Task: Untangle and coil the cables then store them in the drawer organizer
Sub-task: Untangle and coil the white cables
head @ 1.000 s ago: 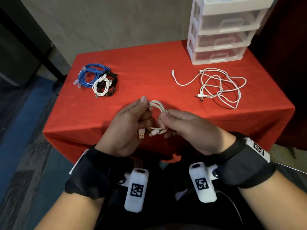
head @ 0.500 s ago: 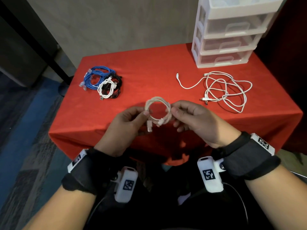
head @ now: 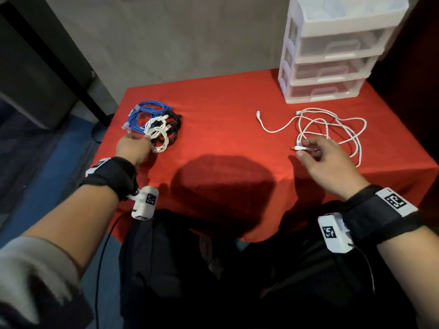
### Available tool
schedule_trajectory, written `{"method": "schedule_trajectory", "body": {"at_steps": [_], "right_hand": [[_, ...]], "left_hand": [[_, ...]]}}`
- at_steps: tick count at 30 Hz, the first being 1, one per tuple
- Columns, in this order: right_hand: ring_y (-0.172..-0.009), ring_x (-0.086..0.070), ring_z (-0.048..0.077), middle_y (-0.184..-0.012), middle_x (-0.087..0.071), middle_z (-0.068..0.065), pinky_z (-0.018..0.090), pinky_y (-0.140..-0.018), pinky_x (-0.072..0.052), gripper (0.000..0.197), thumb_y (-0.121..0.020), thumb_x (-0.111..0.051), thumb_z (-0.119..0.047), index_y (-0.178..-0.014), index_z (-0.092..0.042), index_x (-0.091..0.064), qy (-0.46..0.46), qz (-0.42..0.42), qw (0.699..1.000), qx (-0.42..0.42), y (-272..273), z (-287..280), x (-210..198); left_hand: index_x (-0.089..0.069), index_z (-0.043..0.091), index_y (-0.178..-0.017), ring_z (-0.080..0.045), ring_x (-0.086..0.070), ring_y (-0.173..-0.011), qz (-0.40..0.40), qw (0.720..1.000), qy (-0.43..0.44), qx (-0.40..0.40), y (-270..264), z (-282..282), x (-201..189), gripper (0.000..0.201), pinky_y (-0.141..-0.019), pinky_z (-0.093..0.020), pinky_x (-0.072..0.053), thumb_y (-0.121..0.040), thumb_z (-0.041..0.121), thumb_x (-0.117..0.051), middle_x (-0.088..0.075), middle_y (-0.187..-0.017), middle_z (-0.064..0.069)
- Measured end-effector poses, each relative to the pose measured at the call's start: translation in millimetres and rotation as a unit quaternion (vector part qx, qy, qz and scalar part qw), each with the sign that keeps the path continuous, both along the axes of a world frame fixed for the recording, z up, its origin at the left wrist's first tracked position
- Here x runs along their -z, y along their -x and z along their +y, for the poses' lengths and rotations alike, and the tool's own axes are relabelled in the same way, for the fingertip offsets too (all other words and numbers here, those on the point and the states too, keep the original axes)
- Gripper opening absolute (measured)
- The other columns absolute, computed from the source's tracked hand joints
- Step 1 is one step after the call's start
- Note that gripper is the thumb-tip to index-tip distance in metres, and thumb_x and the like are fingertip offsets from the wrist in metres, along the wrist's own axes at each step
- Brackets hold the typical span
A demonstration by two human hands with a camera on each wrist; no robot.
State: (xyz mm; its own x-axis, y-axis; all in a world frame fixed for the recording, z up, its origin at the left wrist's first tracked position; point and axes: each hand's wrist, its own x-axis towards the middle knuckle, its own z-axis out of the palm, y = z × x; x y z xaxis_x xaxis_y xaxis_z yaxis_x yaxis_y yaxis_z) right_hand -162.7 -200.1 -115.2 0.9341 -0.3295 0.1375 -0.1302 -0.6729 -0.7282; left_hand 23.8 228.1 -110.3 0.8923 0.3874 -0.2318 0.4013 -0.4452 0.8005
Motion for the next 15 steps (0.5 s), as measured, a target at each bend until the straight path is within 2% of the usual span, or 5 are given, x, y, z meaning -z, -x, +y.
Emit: {"method": "schedule_trajectory", "body": {"at_steps": [2,5,9,12,15], "right_hand": [[-0.097,-0.064,0.025,-0.118,-0.062,0.007,0.037,-0.095,-0.050,0.031,-0.093,-0.071,-0.026,-0.121,-0.017,-0.066,0.009,0.011,1.000,-0.006,1,-2,3],[-0.093,-0.065,0.027,-0.117,-0.063,0.009,0.034,-0.093,-0.050,0.028,-0.091,-0.072,-0.019,-0.119,-0.019,-0.069,0.045,0.027,0.998,-0.017,-1,-3,4],[-0.093,-0.064,0.025,-0.098,-0.066,0.004,0.037,-0.091,-0.049,0.014,-0.088,-0.068,-0.007,-0.088,-0.020,-0.073,0.061,-0.014,0.997,-0.035,0,5,-3],[-0.085,-0.061,0.016,-0.090,-0.065,-0.002,0.029,-0.082,-0.048,0.007,-0.089,-0.072,-0.014,-0.087,-0.020,-0.072,0.028,-0.086,0.993,-0.079,8,29,-16],[-0.080,-0.060,0.012,-0.087,-0.063,-0.004,0.027,-0.076,-0.047,0.012,-0.090,-0.067,-0.011,-0.090,-0.024,-0.067,-0.004,-0.128,0.982,-0.140,14,55,-25]], "left_hand": [[-0.064,0.021,-0.123,-0.029,-0.069,-0.097,0.017,0.998,-0.046,-0.025,16,-14,-10,0.066,-0.097,-0.043,-0.055,-0.068,0.057,-0.064,-0.066,-0.126,-0.012],[-0.058,0.027,-0.133,-0.034,-0.035,-0.139,-0.048,0.985,-0.161,-0.023,49,-47,-22,0.048,-0.117,-0.037,-0.029,-0.089,0.047,-0.061,-0.034,-0.152,-0.010],[-0.069,0.024,-0.112,-0.024,-0.056,-0.119,-0.267,0.956,-0.061,0.106,94,-104,-25,0.029,-0.112,-0.041,-0.040,-0.090,0.036,-0.056,-0.061,-0.122,-0.003],[-0.065,0.038,-0.113,-0.017,-0.067,-0.105,-0.266,0.918,0.028,0.291,128,-156,-20,0.021,-0.096,-0.035,-0.053,-0.094,0.034,-0.057,-0.068,-0.117,0.001],[-0.064,0.029,-0.124,-0.006,-0.069,-0.102,-0.237,0.877,0.056,0.413,154,-200,-20,0.026,-0.089,-0.020,-0.052,-0.097,0.027,-0.061,-0.070,-0.117,0.004]]}}
